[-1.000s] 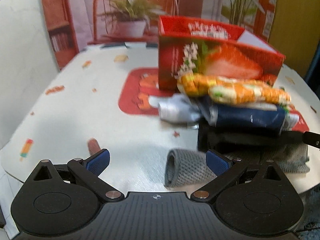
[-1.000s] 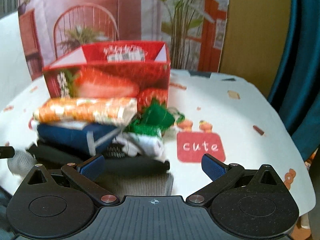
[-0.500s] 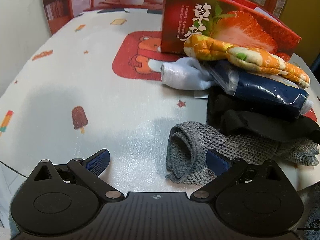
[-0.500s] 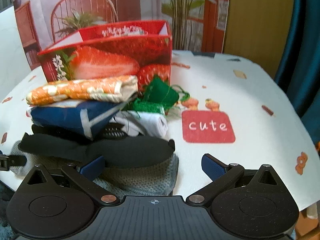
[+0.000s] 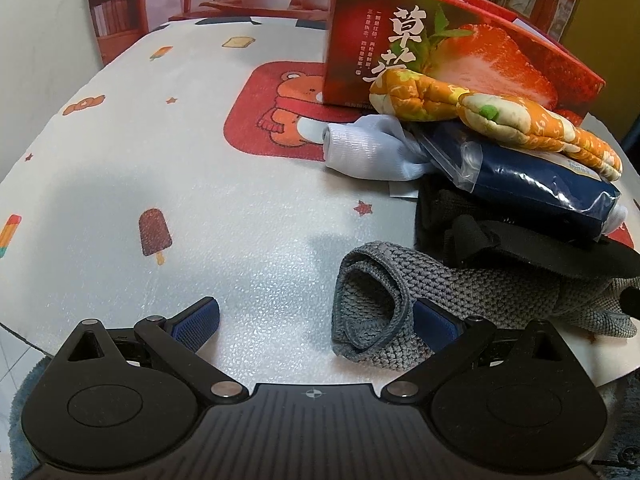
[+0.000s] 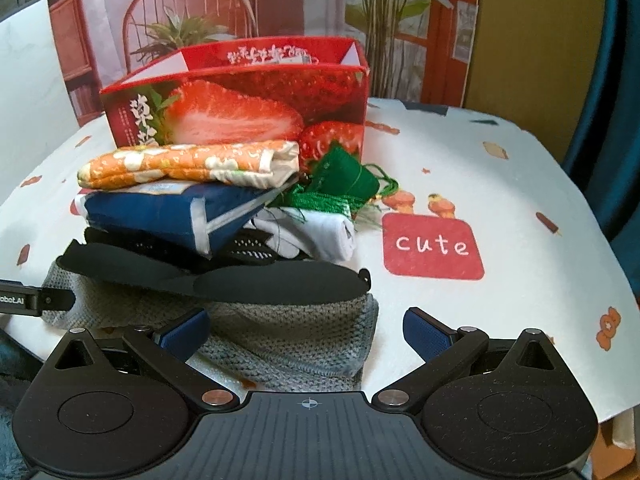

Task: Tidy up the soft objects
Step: 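Move both open grippers down toward the pile of soft items, then close left gripper on the grey knit cloth while right gripper grasps its other end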

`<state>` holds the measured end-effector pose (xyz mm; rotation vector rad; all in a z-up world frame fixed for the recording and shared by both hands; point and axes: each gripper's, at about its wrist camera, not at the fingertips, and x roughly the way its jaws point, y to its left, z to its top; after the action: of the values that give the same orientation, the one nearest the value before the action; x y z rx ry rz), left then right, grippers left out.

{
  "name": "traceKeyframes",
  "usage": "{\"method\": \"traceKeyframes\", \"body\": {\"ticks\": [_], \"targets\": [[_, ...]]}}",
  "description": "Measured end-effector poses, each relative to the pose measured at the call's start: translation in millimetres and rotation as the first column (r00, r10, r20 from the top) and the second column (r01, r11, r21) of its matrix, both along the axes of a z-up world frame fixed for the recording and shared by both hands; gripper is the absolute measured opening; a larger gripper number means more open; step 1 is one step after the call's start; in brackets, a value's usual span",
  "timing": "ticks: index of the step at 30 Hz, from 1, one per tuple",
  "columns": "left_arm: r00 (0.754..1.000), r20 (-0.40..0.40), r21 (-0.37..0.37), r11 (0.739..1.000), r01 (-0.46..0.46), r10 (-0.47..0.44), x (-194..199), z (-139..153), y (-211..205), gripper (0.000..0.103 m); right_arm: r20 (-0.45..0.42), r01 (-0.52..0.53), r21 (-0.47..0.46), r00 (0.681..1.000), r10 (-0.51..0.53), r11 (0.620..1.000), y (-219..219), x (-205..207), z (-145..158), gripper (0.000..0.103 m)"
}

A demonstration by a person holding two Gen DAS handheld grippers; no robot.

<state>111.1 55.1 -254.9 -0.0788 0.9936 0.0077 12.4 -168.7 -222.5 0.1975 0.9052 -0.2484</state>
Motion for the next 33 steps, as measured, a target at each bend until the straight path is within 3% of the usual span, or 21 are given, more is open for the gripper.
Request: {"method": "traceKeyframes", "body": {"ticks": [12, 33], "targets": [[1.000, 0.012, 0.011, 1.000, -0.002, 0.002, -1, -1, -2, 0.103, -0.116, 0.068, 0.029, 0.991, -0.064, 0.997, -16, 14, -41, 0.103], [1.000, 0.018, 0.008, 1.000, 0.003, -0.003, -1, -2, -2, 0.103, -0.099, 0.063, 0.017, 0.993, -0.061, 0.998, -14, 16, -43, 0.103]]}}
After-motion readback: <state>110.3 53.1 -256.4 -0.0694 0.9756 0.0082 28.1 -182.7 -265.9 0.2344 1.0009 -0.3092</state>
